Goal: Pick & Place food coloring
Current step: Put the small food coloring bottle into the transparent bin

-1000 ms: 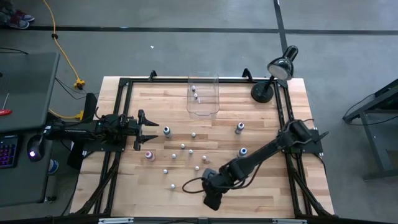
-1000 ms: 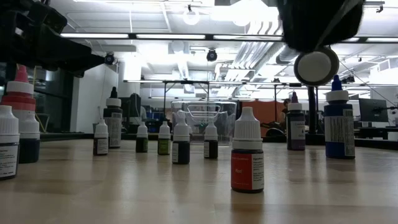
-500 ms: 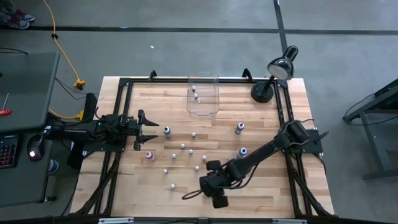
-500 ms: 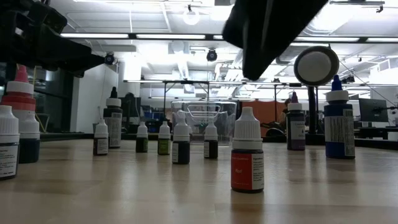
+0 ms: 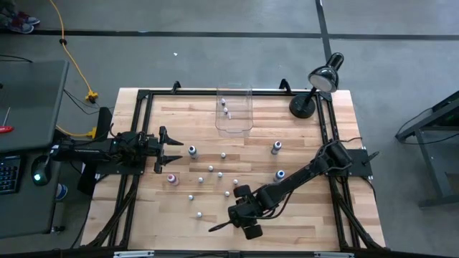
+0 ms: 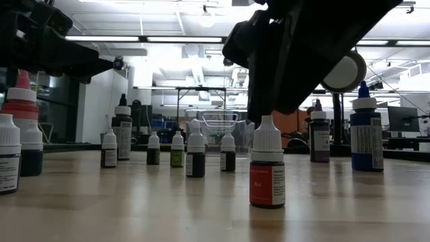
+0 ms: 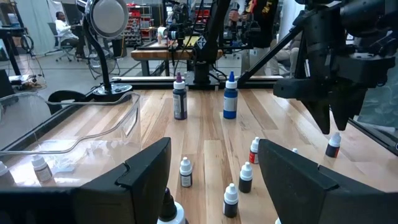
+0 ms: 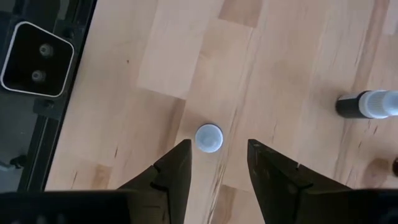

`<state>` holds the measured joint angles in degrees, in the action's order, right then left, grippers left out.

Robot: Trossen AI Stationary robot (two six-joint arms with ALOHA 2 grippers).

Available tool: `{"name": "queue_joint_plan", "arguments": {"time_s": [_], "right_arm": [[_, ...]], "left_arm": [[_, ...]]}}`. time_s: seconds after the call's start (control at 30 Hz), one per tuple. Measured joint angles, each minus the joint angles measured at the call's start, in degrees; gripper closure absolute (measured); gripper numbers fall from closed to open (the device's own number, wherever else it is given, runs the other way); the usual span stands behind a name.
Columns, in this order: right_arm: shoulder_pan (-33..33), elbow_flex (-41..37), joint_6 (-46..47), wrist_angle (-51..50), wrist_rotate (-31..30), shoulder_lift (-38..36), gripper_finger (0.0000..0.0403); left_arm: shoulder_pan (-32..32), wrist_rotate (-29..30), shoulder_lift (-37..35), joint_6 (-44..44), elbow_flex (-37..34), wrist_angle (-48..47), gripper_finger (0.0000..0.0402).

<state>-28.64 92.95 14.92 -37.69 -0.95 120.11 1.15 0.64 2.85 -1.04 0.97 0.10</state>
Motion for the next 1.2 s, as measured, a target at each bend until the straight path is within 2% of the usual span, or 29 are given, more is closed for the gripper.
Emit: {"name": "queue_joint_plan", "arguments": {"time_s": [1.2], "right_arm": [[-0.26,0.00,0.66,2.62,0.66,2.91,0.0264]], "left_arm": [[-0.02,0.00,0.02,-0.01,0.00,0.00,0.0163]]}}
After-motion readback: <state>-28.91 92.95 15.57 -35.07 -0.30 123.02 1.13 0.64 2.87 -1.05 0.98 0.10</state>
